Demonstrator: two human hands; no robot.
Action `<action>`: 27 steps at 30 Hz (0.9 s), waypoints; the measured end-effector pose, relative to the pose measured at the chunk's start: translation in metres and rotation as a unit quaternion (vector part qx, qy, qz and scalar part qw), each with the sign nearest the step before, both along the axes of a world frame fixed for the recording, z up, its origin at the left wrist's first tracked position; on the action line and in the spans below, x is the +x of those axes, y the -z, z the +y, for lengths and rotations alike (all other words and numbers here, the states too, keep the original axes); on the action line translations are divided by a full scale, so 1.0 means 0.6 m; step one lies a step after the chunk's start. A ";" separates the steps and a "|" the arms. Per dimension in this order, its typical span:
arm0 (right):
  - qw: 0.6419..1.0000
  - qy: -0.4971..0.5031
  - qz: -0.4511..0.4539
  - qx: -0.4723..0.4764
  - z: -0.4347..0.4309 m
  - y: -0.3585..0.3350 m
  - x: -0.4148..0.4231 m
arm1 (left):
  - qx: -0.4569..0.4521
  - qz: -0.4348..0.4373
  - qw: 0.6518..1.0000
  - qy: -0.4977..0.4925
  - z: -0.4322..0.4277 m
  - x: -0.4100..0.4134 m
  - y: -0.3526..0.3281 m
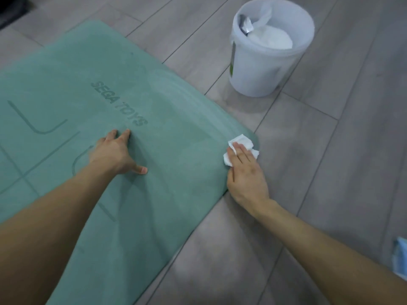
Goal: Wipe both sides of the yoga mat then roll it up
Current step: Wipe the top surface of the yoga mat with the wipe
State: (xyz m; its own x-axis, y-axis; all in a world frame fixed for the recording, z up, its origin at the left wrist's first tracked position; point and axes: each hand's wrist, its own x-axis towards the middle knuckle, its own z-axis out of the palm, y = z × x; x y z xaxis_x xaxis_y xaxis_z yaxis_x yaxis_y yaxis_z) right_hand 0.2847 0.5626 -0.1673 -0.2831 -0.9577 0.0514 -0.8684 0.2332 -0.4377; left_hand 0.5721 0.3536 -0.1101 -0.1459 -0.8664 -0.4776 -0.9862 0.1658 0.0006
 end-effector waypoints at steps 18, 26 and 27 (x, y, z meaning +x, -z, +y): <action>0.996 0.046 -0.058 0.052 -0.037 -0.081 -0.079 | -0.061 0.009 0.998 -0.004 0.106 -0.035 0.009; 0.983 0.171 -0.039 0.045 -0.060 -0.115 -0.118 | -0.043 0.009 0.999 0.024 0.129 -0.041 0.005; 0.984 0.167 -0.031 0.051 -0.074 -0.115 -0.127 | -0.046 0.008 0.999 0.021 0.129 -0.040 0.004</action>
